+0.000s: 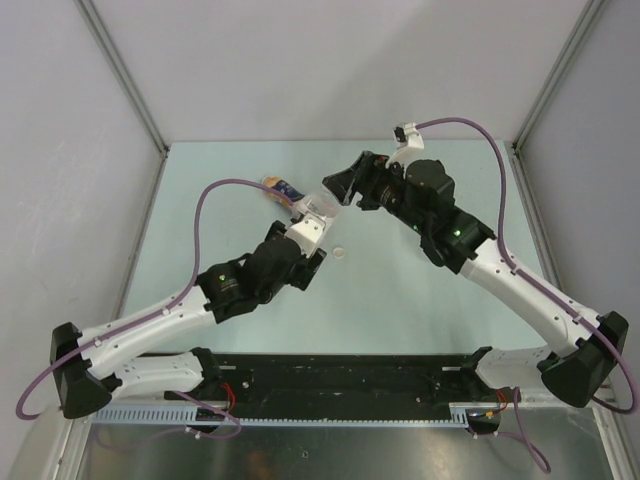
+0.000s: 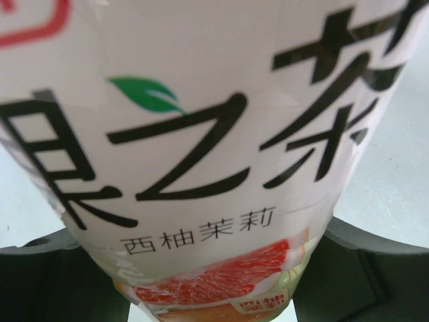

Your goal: Unscrew the bottle caps

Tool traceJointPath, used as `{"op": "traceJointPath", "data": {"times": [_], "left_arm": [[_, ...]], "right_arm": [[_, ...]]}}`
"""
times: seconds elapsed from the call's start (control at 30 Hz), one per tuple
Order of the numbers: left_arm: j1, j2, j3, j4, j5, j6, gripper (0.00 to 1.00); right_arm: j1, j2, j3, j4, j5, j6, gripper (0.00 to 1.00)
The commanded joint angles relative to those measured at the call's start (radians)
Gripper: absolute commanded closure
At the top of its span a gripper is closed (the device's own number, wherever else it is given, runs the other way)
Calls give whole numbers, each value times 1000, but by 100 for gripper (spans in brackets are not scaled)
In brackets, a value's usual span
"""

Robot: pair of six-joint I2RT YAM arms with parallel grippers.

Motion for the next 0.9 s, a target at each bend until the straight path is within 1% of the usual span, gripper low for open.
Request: {"op": "traceJointPath", "data": {"times": [0.0, 0.1, 0.3, 0.37, 0.43, 0.5, 0.7, 0.87], "left_arm": [[-5, 1, 44, 10, -38, -16, 100], [-4, 4, 39, 7, -36, -11, 100], [-4, 6, 37, 3, -32, -6, 100], [-3, 6, 36, 2, -32, -4, 100], [-4, 5, 36, 1, -33, -1, 100], [-4, 5, 34, 0, -34, 1, 100], [-3, -10, 30, 0, -25, 11, 100], [-4, -46, 20, 0, 45, 42, 100]], "right_arm": [[7, 19, 60, 22, 21, 2, 26], [7, 33, 60, 42, -21, 8, 33], [6, 47, 60, 70, -69, 12, 51], [5, 49, 59, 72, -77, 12, 60], [1, 49, 60, 74, -86, 10, 71], [-3, 46, 60, 74, -99, 0, 78], [-20, 29, 58, 69, -144, -53, 92], [-50, 14, 53, 79, -222, -77, 97]]}}
